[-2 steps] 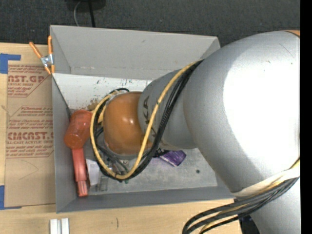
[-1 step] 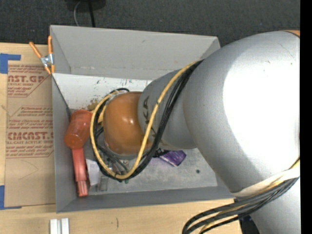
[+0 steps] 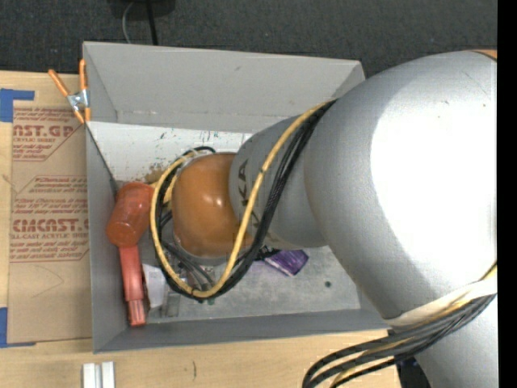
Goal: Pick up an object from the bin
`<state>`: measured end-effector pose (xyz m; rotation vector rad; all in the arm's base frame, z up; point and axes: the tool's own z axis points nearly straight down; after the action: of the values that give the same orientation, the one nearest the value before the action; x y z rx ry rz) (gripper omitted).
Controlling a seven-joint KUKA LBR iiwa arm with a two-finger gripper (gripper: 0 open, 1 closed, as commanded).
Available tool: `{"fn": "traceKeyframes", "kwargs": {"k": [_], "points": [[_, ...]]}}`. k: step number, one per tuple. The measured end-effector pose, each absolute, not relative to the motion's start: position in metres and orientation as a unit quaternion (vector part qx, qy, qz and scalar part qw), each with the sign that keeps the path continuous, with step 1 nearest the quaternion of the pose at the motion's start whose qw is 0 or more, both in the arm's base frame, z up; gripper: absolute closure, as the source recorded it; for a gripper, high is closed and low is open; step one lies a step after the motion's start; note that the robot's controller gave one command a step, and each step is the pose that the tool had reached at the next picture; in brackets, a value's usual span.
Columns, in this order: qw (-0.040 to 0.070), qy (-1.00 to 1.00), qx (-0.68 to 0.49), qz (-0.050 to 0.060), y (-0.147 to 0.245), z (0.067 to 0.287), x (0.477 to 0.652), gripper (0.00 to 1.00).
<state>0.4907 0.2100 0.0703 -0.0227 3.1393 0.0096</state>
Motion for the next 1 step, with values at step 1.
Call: {"fn": "traceKeyframes", "kwargs": {"k": [1], "points": [[-0.001,1.000,-0.025,0.001,0.2121,0.0701,0.4953,1.00]]}}
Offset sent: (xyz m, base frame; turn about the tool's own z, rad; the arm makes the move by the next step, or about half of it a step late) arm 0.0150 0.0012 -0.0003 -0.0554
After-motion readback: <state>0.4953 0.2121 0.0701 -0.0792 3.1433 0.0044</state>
